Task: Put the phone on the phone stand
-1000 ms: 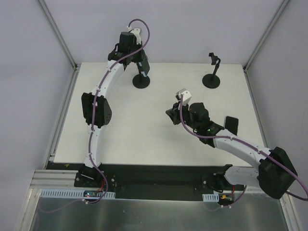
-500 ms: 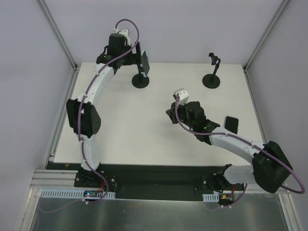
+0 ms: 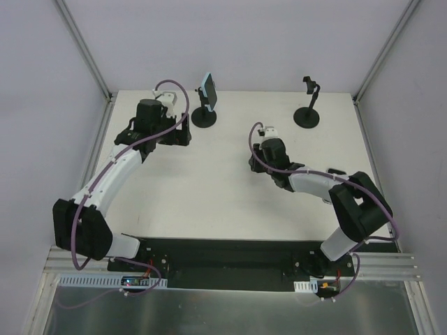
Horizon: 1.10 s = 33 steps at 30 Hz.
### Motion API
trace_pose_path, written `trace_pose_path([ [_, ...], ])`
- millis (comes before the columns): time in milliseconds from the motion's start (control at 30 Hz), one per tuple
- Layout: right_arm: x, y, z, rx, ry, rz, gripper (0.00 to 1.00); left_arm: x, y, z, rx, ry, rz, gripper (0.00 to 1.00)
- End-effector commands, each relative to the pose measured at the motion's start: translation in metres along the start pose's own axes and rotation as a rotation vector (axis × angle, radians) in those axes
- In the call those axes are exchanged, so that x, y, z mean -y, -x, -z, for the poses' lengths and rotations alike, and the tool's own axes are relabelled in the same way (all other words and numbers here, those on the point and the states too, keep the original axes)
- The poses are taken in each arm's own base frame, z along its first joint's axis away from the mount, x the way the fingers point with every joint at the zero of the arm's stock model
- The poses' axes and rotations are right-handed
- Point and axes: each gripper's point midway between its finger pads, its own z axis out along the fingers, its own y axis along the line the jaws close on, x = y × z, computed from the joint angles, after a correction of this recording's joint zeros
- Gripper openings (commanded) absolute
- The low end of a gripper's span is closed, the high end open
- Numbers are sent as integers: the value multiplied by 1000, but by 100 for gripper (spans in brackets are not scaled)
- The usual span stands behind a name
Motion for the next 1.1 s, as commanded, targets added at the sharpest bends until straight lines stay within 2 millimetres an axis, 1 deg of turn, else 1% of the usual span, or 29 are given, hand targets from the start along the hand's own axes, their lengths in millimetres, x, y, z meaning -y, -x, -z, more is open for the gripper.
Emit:
trace_pose_path([
  [0,38,30,2,46,-34,-232,43,52,-17,-1,-95,-287,69,91],
  [33,62,36,4,63,-76,-280,52,63,-19,1,-106,-332,89,90],
  [67,70,47,8,88,-85,-307,61,70,-21,1,-118,-364,110,90],
  [100,79,49,10,81,-102,-326,86,81,-24,4,-132,-416,137,90],
  [133,96,73,14,121,-132,-341,94,90,-28,5,-143,-443,136,90],
  [167,106,83,18,132,-154,-343,100,96,-31,4,-157,-461,137,90],
  [200,117,87,22,118,-184,-347,97,102,-36,4,-175,-483,136,90],
  [233,140,117,30,177,-220,-366,96,111,-40,6,-189,-506,128,90],
  [300,162,136,38,200,-247,-413,96,118,-44,5,-210,-531,136,90],
  [333,181,149,44,229,-244,-461,96,123,-45,7,-220,-555,139,90],
  [367,187,171,48,270,-223,-479,97,124,-44,8,-223,-563,143,90],
  [433,202,194,51,319,-199,-521,97,125,-42,9,-219,-570,145,91],
  [467,215,215,50,358,-190,-565,97,126,-40,12,-210,-575,138,91],
  [500,217,223,46,359,-152,-584,97,126,-40,13,-206,-575,134,91],
  [533,228,233,45,373,-142,-618,98,125,-39,13,-200,-574,130,91],
  [567,236,228,28,349,-131,-698,99,124,-37,14,-186,-566,116,91],
  [600,232,248,27,379,-66,-721,99,122,-36,14,-180,-558,113,91],
  [633,236,253,23,391,-34,-746,99,121,-36,13,-178,-550,109,91],
  [667,239,248,7,372,-8,-813,96,119,-36,13,-172,-542,104,91],
  [700,237,262,6,394,32,-819,95,117,-36,12,-173,-538,108,91],
  [733,241,255,-6,379,36,-846,94,117,-36,11,-176,-539,112,91],
  [800,244,260,-13,402,59,-898,91,118,-37,9,-189,-549,124,91],
  [833,247,257,-21,399,60,-914,90,118,-40,7,-199,-549,128,91],
  [867,248,257,-24,397,62,-922,85,118,-41,6,-208,-553,135,91],
  [933,251,258,-30,408,73,-928,81,120,-43,4,-221,-565,144,91],
  [967,253,258,-33,414,73,-931,77,121,-46,1,-235,-566,150,91],
  [1000,254,261,-33,433,76,-931,76,121,-46,1,-236,-570,153,91],
  [1033,257,259,-38,432,77,-940,76,122,-47,1,-240,-572,153,91],
  [1067,256,265,-37,444,86,-933,74,122,-47,0,-242,-572,155,91],
])
